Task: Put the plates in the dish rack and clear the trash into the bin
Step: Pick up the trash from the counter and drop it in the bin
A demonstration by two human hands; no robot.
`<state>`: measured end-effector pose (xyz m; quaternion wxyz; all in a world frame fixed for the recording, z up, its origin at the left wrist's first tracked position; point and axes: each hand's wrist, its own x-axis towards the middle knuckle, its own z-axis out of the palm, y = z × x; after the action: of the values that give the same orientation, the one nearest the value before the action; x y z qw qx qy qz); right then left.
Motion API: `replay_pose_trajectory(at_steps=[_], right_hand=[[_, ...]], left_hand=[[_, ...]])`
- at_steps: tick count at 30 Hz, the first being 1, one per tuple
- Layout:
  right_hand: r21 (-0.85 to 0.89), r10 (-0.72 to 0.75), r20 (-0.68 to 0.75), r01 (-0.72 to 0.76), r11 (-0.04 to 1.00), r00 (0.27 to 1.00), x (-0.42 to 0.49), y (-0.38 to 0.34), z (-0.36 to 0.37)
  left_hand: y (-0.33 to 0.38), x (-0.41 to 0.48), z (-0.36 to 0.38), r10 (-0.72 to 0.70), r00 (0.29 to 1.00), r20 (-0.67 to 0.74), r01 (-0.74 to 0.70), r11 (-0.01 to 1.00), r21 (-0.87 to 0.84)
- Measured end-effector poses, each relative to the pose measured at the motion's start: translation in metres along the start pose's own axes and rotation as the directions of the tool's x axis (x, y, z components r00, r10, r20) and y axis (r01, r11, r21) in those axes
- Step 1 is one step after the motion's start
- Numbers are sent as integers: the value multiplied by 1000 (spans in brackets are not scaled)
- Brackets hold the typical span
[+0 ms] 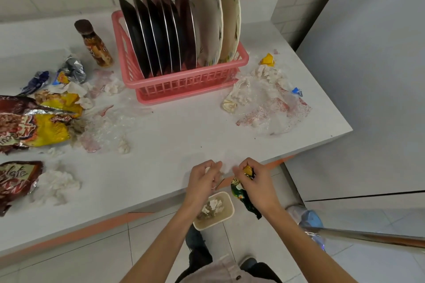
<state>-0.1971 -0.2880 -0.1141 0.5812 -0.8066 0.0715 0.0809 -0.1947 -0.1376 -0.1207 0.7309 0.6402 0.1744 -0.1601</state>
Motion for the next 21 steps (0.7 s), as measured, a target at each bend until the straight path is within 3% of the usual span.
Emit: replay_pose_trajectory(at_steps=[4,11,21], right_hand=[[61,-54,-20,55,997,998,-20,3,-13],[82,-137,-23,139,987,990,-70,30,-58],[-84,-188,182,206,975,965,-134,90,-113]], left_hand=[[-13,-18,8,-73,997,-30,70,995,-77],[-42,-67,43,30,977,-209,-1,990,140],[-85,-143,92,134,941,-312,-86,983,163]])
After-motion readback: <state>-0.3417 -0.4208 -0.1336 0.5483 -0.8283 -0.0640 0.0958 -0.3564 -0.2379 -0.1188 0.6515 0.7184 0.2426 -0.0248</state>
